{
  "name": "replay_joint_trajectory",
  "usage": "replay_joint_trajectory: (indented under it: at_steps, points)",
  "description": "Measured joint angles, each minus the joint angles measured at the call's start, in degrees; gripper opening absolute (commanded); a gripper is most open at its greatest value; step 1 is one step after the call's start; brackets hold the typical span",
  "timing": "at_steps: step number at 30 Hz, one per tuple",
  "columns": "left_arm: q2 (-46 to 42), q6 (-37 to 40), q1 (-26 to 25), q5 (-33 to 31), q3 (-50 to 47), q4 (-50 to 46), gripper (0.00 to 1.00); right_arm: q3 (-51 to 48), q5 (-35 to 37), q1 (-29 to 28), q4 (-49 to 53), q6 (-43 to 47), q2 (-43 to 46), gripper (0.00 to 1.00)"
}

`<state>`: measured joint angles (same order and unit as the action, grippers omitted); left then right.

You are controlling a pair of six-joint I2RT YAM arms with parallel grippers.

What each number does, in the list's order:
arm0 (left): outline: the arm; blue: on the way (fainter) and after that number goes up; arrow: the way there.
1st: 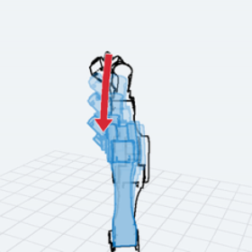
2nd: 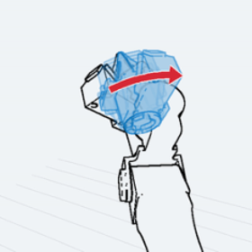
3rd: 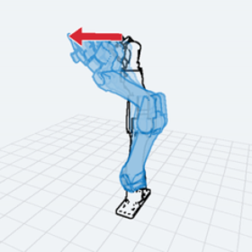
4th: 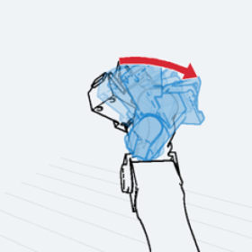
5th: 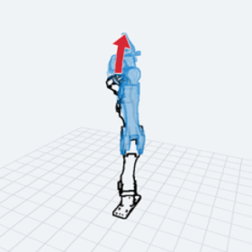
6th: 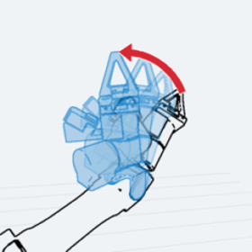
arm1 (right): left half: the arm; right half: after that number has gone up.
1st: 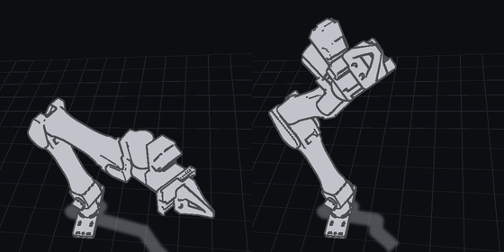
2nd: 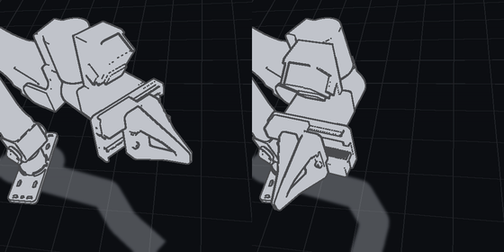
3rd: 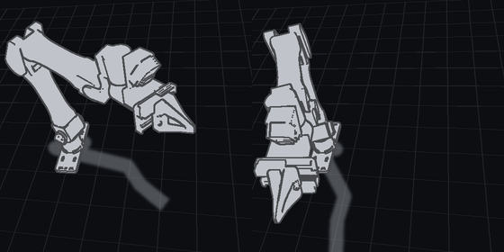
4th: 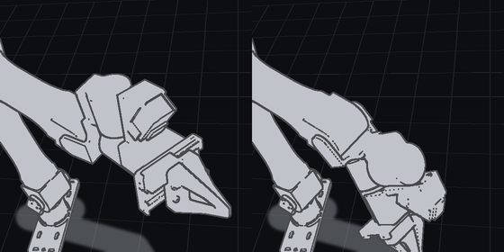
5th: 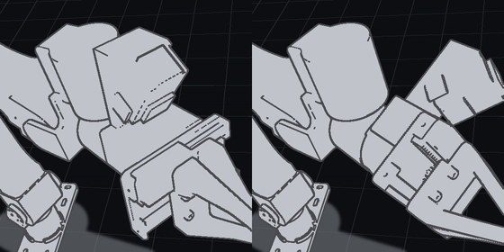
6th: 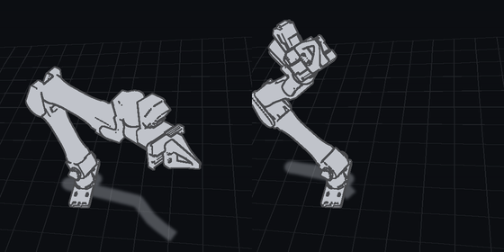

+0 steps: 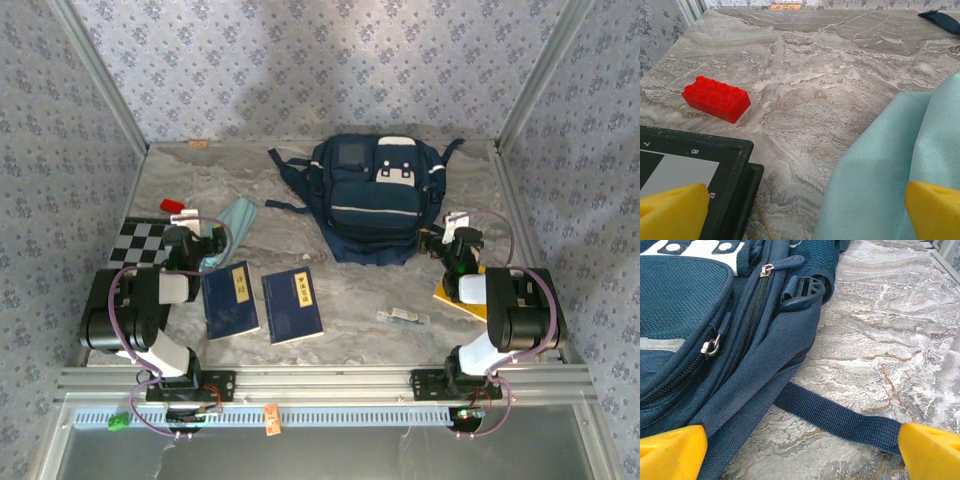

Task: Pack the student bag

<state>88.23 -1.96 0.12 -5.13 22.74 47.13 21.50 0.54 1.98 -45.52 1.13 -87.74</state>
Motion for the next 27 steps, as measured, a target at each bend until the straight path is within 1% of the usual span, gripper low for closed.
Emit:
replay_joint_trajectory:
  at_steps: [12,18,21,27]
  points:
    - [0.00,0.02,0.00,0.07,0.00,-0.02,1.00,0.00,-0.28,0.07,0.00,0.00,0.00,1.00]
    - [-1.29,0.96,0.00,2.36,0.28,-2.29,1.00,0.00,0.55,-0.26,0.72,0.00,1.44,1.00]
    - [-4.68,1.09,-0.02,3.21,1.25,-7.32,1.00,0.04,1.18,-0.31,2.54,-0.02,4.72,1.00]
    - [-14.88,0.44,-0.02,3.85,3.34,-15.37,1.00,1.38,1.77,-0.24,10.01,-0.61,14.32,1.00]
